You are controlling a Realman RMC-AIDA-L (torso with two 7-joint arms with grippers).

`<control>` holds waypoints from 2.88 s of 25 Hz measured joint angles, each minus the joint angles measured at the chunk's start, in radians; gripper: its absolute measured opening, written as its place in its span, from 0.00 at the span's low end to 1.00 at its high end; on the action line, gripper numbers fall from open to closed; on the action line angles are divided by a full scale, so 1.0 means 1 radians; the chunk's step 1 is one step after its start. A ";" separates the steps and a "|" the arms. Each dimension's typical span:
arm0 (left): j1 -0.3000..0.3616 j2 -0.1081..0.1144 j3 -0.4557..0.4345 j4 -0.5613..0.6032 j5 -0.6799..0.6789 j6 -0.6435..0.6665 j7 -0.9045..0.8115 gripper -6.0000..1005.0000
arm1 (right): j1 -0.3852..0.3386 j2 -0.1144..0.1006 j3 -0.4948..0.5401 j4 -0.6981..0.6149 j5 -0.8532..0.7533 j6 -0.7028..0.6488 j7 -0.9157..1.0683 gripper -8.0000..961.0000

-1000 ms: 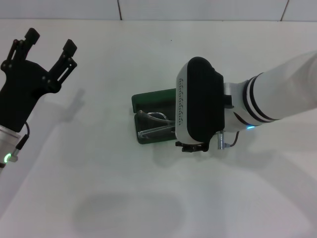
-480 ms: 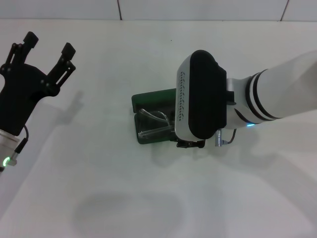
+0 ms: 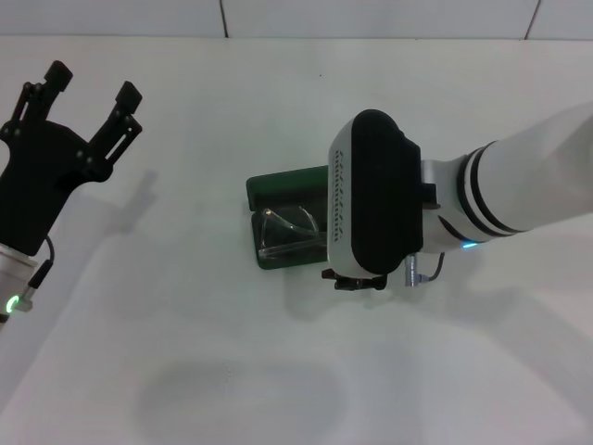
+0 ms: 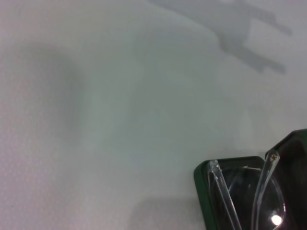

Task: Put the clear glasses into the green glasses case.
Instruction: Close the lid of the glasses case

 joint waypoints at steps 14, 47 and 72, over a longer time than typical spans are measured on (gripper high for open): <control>0.003 0.001 0.012 0.005 0.001 0.000 -0.003 0.87 | -0.029 -0.004 0.074 -0.052 0.029 0.014 -0.032 0.56; -0.015 -0.002 0.012 0.004 0.001 -0.005 -0.009 0.87 | 0.103 -0.001 0.324 0.352 0.380 -0.044 -0.303 0.56; -0.028 -0.002 0.012 0.000 0.002 -0.010 -0.031 0.87 | 0.137 -0.002 0.417 0.547 0.701 -0.192 -0.598 0.56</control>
